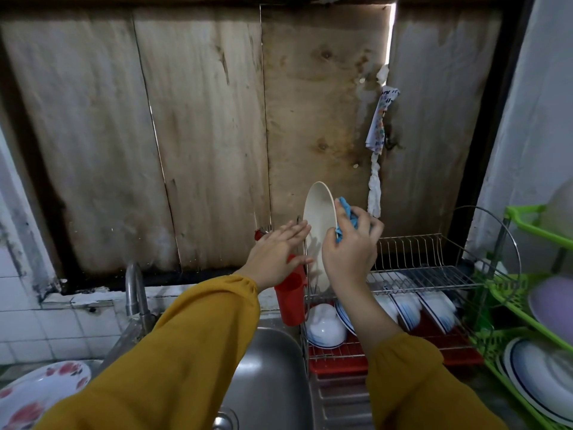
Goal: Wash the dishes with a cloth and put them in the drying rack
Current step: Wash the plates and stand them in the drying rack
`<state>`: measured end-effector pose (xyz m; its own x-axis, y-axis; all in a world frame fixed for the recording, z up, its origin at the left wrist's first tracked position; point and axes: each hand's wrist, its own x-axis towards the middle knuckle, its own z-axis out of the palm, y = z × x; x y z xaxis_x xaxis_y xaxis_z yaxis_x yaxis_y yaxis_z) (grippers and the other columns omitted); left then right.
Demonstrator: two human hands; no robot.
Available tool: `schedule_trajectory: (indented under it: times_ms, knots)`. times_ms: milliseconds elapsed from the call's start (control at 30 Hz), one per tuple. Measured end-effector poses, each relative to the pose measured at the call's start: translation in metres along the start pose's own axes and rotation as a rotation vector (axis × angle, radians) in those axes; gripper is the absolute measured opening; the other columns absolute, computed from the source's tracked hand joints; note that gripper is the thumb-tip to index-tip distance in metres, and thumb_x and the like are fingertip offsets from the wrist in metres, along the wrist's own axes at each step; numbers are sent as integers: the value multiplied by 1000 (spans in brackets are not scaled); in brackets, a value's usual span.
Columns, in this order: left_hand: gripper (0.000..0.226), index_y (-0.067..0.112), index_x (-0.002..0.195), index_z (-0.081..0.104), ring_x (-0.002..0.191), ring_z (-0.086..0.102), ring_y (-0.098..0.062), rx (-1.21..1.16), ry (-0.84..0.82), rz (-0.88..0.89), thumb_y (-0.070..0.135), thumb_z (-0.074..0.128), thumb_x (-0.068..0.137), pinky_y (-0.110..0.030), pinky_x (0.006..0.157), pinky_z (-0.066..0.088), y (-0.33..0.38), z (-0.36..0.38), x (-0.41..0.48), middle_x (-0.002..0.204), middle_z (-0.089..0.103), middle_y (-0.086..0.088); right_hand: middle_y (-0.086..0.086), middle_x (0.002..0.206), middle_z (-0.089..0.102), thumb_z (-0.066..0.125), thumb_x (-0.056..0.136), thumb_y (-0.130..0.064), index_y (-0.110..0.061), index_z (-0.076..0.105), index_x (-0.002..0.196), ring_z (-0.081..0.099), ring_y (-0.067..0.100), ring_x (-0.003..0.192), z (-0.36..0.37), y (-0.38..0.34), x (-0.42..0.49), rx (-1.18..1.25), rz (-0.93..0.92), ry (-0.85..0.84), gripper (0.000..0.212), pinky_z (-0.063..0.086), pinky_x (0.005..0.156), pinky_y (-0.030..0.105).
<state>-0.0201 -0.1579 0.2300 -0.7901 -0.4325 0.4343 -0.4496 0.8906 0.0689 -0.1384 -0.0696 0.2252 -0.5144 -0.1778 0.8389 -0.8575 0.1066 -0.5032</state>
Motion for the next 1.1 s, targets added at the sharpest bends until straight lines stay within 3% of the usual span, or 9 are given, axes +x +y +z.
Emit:
schedule_trajectory:
  times_ms: [133,533,800,967,1100]
  knots:
    - [69,29,155,14,149,7,-8,-14,5,-6,49,46,97,-36,119,14,0,3,0,162,12,13,10,115,61,40,80,-25,-17,66,125,37,25,105,7,3,0,-12,-27,59,52,55,63,45]
    - [66,32,154,14,148,10,-8,-83,9,15,43,48,98,-38,119,17,-6,5,0,161,12,15,11,112,63,41,80,-22,-15,66,125,38,28,104,33,17,-17,-76,-71,44,51,54,65,44]
    - [67,33,154,14,148,12,-8,-103,12,3,42,50,98,-41,119,20,-7,6,0,161,13,16,6,117,59,48,86,-43,-28,64,127,38,22,109,33,25,-29,89,-50,-96,46,52,60,36]
    - [67,34,154,12,148,12,-8,-127,-5,-14,42,49,99,-40,118,19,-6,7,-1,161,11,17,3,124,51,34,92,-55,-39,53,128,30,8,115,21,28,-28,296,-6,-213,44,39,79,26]
    - [65,28,154,16,148,13,-11,-156,-11,-54,43,47,99,-39,118,18,-4,8,-4,162,15,10,3,129,47,42,96,-47,-42,48,131,30,10,119,16,26,-32,296,-60,-315,36,35,88,24]
